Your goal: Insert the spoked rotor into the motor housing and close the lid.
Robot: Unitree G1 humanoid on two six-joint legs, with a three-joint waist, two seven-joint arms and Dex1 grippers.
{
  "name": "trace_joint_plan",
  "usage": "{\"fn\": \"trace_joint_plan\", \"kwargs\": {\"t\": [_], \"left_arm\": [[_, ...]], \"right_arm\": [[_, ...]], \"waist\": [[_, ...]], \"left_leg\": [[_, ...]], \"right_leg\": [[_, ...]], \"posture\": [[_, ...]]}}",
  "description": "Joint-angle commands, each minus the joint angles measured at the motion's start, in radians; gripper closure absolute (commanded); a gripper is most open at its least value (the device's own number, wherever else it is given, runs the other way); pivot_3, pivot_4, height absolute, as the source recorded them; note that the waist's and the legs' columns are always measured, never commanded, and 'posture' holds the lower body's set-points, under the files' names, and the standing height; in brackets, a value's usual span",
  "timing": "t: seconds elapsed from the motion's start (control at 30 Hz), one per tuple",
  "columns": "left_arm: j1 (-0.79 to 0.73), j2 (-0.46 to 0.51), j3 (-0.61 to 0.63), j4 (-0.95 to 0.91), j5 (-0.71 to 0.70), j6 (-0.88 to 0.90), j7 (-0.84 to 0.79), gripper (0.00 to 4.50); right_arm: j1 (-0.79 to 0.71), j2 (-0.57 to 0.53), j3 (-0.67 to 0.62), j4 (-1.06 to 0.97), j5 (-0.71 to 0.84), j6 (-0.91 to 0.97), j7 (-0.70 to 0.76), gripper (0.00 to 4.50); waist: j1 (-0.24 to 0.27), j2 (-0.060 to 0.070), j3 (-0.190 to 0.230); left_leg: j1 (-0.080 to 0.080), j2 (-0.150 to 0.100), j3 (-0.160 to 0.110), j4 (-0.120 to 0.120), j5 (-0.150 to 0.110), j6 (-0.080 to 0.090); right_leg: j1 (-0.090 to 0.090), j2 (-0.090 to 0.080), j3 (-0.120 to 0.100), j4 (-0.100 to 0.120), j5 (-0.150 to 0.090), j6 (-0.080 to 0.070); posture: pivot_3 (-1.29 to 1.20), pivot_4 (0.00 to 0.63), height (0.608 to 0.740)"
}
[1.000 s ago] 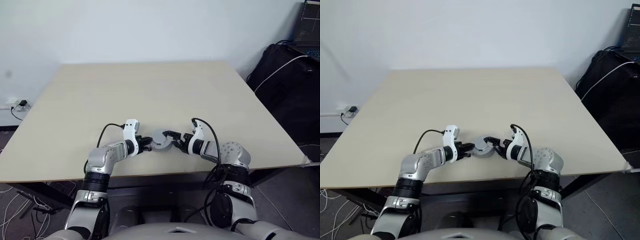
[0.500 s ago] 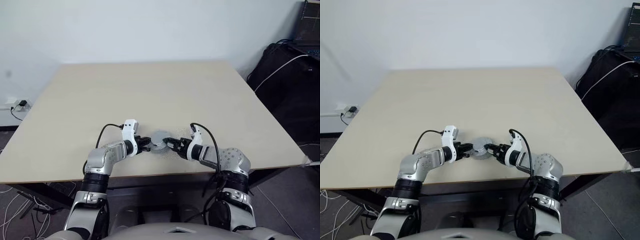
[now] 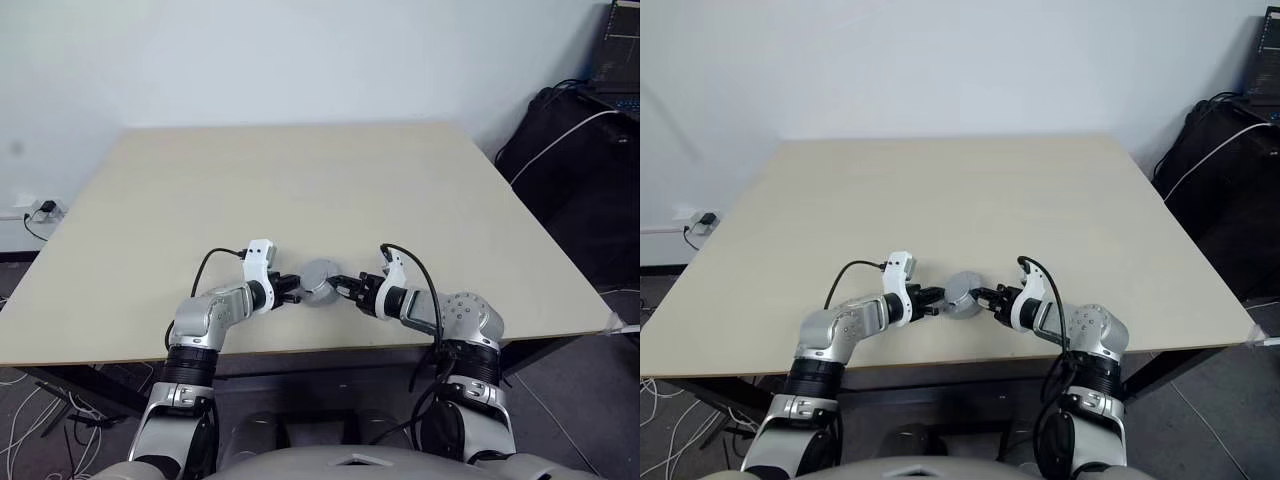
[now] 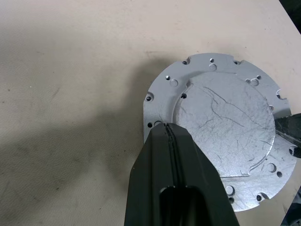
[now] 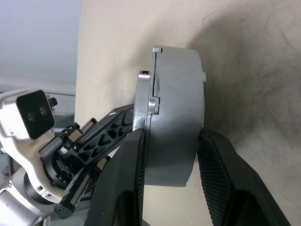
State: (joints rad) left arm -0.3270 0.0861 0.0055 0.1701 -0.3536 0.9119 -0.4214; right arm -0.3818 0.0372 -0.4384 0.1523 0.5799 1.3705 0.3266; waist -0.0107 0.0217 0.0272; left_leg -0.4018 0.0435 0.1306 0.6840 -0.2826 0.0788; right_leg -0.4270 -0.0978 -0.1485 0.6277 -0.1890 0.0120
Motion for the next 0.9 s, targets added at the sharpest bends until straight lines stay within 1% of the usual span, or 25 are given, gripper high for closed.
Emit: {"fn": "trace_joint_plan", "kwargs": {"t": [0.03,0.07,0.13,0.2,0.27,0.33,0.37,0.43,0.5,0.63,0.73,0.8,0.9], "left_arm": [[0.031,-0.054,-0.04,-0.021,-0.01,-0.003,0.012,4.5],[0.039,-0.063,-0.027,-0.036,-0.007,-0.021,0.032,4.5],[0.073,-0.102,0.027,-0.09,-0.009,-0.114,0.088,4.5],[0.124,-0.152,0.072,-0.165,0.023,-0.249,0.187,4.5],[0.178,-0.181,0.078,-0.23,0.078,-0.386,0.26,4.5],[0.23,-0.187,0.067,-0.276,0.087,-0.452,0.282,4.5],[0.26,-0.193,0.071,-0.301,0.062,-0.454,0.279,4.5],[0.322,-0.225,0.112,-0.341,-0.089,-0.422,0.211,4.5],[0.363,-0.224,0.119,-0.366,-0.183,-0.387,0.166,4.5],[0.459,-0.255,0.113,-0.395,-0.317,-0.379,0.151,4.5],[0.5,-0.282,0.11,-0.403,-0.432,-0.372,0.142,4.5],[0.515,-0.281,0.098,-0.403,-0.48,-0.373,0.144,4.5],[0.542,-0.3,0.093,-0.413,-0.606,-0.365,0.14,3.89]], "right_arm": [[0.003,0.02,0.043,-0.028,0.047,0.031,0.017,3.2],[0.007,0.023,0.038,-0.032,0.049,0.03,0.013,3.2],[0.017,0.031,0.016,-0.041,0.059,0.027,0.003,3.2],[0.029,0.044,-0.008,-0.057,0.075,0.024,-0.009,3.2],[0.038,0.059,-0.029,-0.071,0.09,0.021,-0.021,3.2],[0.045,0.073,-0.051,-0.081,0.105,0.015,-0.034,3.2],[0.047,0.081,-0.064,-0.084,0.115,0.011,-0.042,3.2],[0.05,0.098,-0.089,-0.091,0.14,0.003,-0.053,3.2],[0.05,0.112,-0.106,-0.099,0.158,-0.003,-0.06,3.2],[0.048,0.15,-0.129,-0.143,0.234,-0.025,-0.05,3.2],[0.045,0.157,-0.118,-0.164,0.275,-0.031,-0.051,3.2],[0.045,0.154,-0.108,-0.167,0.295,-0.037,-0.06,3.2],[0.038,0.15,-0.103,-0.169,0.323,-0.045,-0.073,3.2]], "waist": [[-0.001,0.0,0.0],[-0.001,0.0,0.0],[-0.002,0.0,0.0],[-0.002,-0.001,0.001],[-0.007,-0.002,0.001],[-0.011,-0.002,0.002],[-0.01,-0.001,0.002],[-0.01,-0.001,0.002],[-0.011,-0.001,0.003],[-0.01,-0.003,0.009],[-0.01,-0.004,0.011],[-0.012,-0.004,0.011],[-0.012,-0.004,0.011]], "left_leg": [[0.0,0.0,0.0,0.0,0.0,0.0],[0.0,0.0,0.0,0.0,0.0,0.0],[0.0,0.0,0.0,-0.001,0.0,0.0],[-0.003,0.0,0.0,-0.001,-0.001,0.001],[-0.008,0.001,0.0,-0.001,0.0,0.0],[-0.011,0.003,0.0,-0.001,0.001,-0.002],[-0.011,0.003,0.0,-0.001,0.001,-0.002],[-0.011,0.003,-0.001,-0.002,0.002,-0.002],[-0.012,0.003,-0.001,-0.002,0.001,-0.002],[-0.014,0.002,0.0,0.0,0.001,-0.001],[-0.014,0.001,0.0,0.0,0.0,0.0],[-0.014,0.001,0.0,0.001,0.0,0.0],[-0.014,0.001,0.0,0.0,0.0,0.001]], "right_leg": [[0.0,0.0,0.0,0.0,0.0,0.0],[0.0,0.0,0.0,-0.001,0.0,0.0],[-0.001,0.0,0.0,-0.001,0.0,0.0],[-0.002,0.0,0.001,-0.001,0.0,0.0],[-0.004,0.0,0.002,0.0,0.0,0.0],[-0.007,0.001,0.003,0.0,0.004,0.0],[-0.007,0.002,0.002,0.001,0.003,-0.001],[-0.007,0.003,0.001,0.001,0.001,-0.001],[-0.008,0.003,0.0,0.0,0.001,-0.001],[-0.009,0.003,0.0,0.0,0.0,-0.001],[-0.011,0.002,0.0,-0.001,0.0,-0.001],[-0.012,0.002,0.0,-0.001,0.001,-0.001],[-0.011,0.002,0.0,0.0,0.001,-0.001]], "posture": [[0.0,0.0,0.74],[0.0,0.0,0.74],[0.0,0.0,0.74],[0.0,0.0,0.74],[0.0,0.0,0.74],[0.0,0.0,0.74],[0.0,0.0,0.74],[0.0,0.0,0.74],[0.0,0.0,0.74],[0.0,0.0,0.74],[0.0,0.0,0.74],[0.0,0.0,0.74],[0.0,0.0,0.74]]}}
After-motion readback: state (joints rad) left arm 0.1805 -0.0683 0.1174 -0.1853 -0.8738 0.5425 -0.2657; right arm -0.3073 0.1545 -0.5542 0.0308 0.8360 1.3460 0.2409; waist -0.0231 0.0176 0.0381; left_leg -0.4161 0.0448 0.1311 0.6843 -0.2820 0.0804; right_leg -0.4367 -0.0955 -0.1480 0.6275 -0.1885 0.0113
